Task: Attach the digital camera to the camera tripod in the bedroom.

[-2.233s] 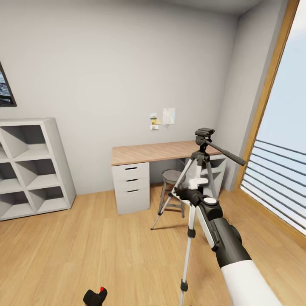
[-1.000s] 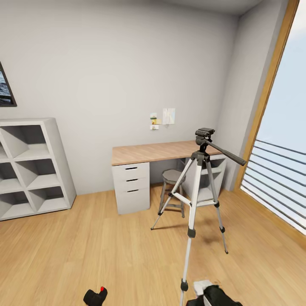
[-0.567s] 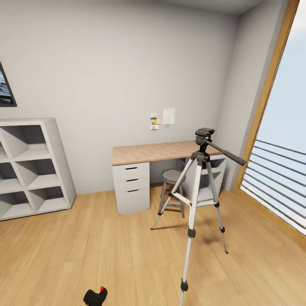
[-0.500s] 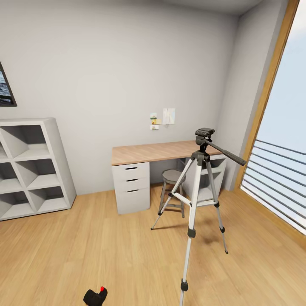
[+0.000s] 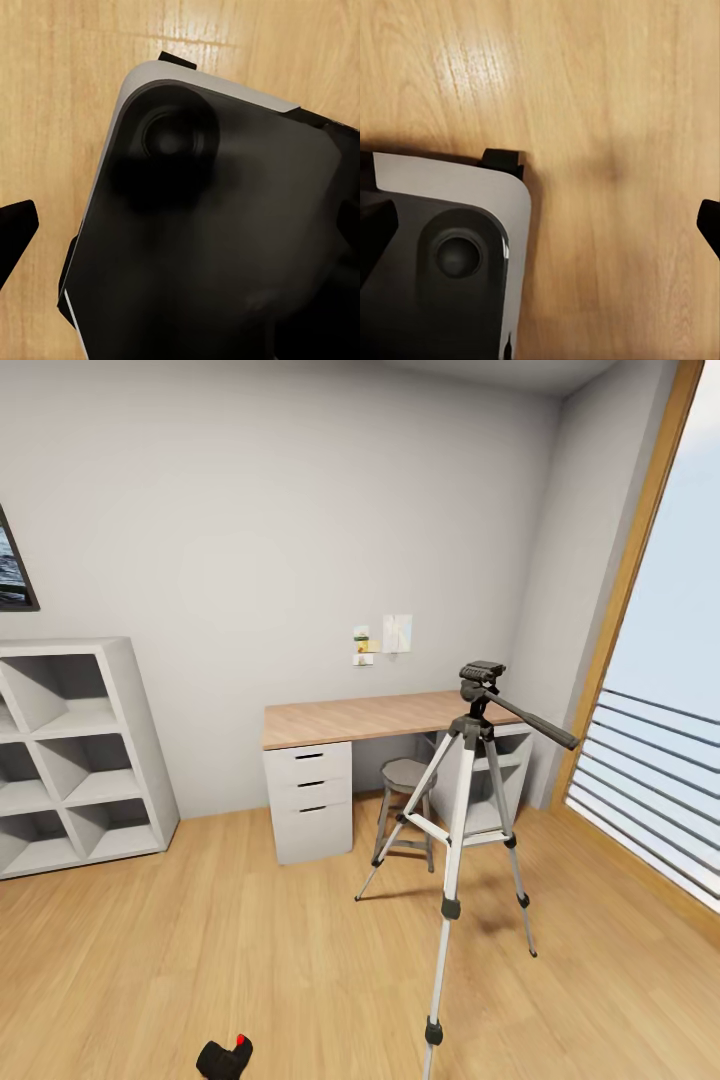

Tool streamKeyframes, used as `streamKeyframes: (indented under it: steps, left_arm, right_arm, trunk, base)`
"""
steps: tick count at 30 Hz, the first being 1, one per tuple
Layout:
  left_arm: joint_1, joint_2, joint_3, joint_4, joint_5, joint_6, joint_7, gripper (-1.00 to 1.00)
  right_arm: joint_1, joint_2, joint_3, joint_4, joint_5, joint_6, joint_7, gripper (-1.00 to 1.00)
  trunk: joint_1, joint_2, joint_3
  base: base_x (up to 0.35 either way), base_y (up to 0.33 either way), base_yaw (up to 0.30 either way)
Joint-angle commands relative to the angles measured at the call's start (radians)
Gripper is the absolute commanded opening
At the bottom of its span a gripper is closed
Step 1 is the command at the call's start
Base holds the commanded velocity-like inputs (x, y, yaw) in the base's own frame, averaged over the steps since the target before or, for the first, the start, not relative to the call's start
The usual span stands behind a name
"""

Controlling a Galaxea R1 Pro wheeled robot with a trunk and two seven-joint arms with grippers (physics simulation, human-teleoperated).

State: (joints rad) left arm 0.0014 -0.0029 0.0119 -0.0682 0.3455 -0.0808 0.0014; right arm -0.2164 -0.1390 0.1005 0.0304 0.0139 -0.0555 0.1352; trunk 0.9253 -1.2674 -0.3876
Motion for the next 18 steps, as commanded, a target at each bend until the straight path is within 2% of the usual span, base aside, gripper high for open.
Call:
streamKeyframes:
  steps: [1, 13, 18]
  left_arm:
    - [0.0, 0.0, 0.001, -0.001, 0.004, -0.002, 0.0, 1.0]
    - [0.0, -0.002, -0.001, -0.001, 0.004, -0.002, 0.0, 1.0]
    - [0.0, -0.002, -0.001, -0.001, 0.004, -0.002, 0.0, 1.0]
  right_arm:
    - [-0.001, -0.001, 0.007, 0.003, 0.001, -0.006, 0.002, 1.0]
    - [0.0, -0.001, 0.007, 0.003, 0.0, -0.01, 0.001, 1.0]
    - [0.0, 0.001, 0.007, 0.003, -0.002, -0.026, -0.006, 1.0]
  trunk:
    - [0.0, -0.001, -0.001]
    - [0.0, -0.001, -0.001]
    - [0.0, -0.001, -0.001]
  base:
    - [0.0, 0.0, 0.0]
    - [0.0, 0.003, 0.0]
    - [-0.057, 0.243, 0.0]
